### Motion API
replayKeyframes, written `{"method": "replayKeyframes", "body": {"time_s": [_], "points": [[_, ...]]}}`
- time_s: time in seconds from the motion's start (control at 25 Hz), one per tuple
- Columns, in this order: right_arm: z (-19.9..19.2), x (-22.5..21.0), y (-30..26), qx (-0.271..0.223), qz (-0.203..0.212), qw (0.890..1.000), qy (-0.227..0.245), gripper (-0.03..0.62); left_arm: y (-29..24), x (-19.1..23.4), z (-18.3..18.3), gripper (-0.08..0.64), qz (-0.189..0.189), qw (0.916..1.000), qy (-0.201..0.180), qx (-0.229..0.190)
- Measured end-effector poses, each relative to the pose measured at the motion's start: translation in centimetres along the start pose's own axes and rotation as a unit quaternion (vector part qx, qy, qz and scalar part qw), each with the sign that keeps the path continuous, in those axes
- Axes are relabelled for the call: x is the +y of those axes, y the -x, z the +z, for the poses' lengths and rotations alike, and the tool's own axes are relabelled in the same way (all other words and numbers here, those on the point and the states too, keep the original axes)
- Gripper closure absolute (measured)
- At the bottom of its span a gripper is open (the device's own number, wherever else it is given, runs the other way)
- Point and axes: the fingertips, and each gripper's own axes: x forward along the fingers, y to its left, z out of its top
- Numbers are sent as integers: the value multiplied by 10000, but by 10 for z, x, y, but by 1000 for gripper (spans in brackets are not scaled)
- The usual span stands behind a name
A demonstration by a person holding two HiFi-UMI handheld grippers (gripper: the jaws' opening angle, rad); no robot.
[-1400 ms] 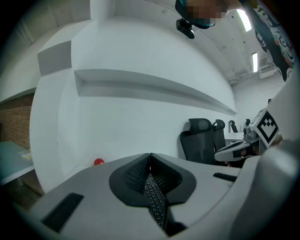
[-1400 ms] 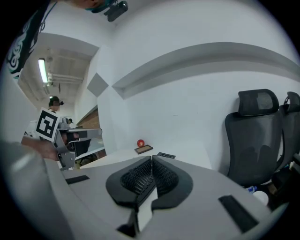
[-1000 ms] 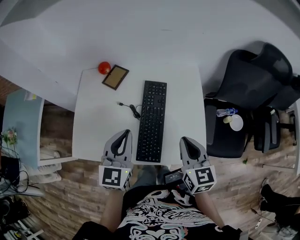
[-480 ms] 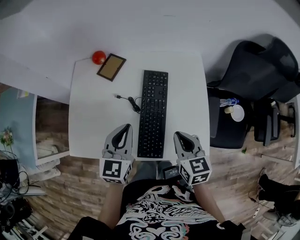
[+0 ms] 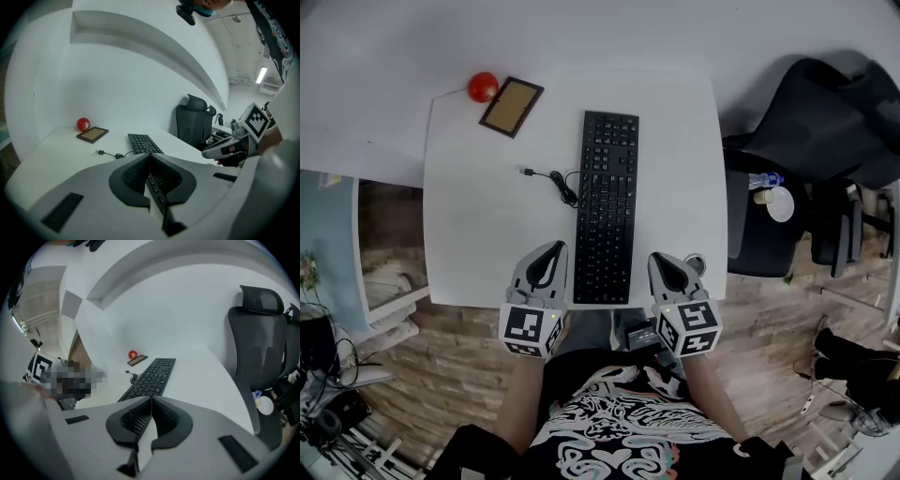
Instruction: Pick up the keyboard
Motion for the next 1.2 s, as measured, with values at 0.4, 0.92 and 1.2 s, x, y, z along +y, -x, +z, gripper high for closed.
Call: {"method": "replayKeyframes", "body": {"time_s": [0.4, 0.92, 1.2], "points": [[-33, 3, -23, 363, 485, 9965, -580, 563, -17, 4, -56, 541, 6, 9961, 446, 757], [-58, 16, -39, 873, 1303, 9775, -1408, 516, -33, -11, -85, 348, -589, 9771, 1628, 1237], [-66, 11, -55, 1210, 1313, 9652, -1908, 411, -46, -17, -105, 307, -1010, 9597, 1866, 1845]]}}
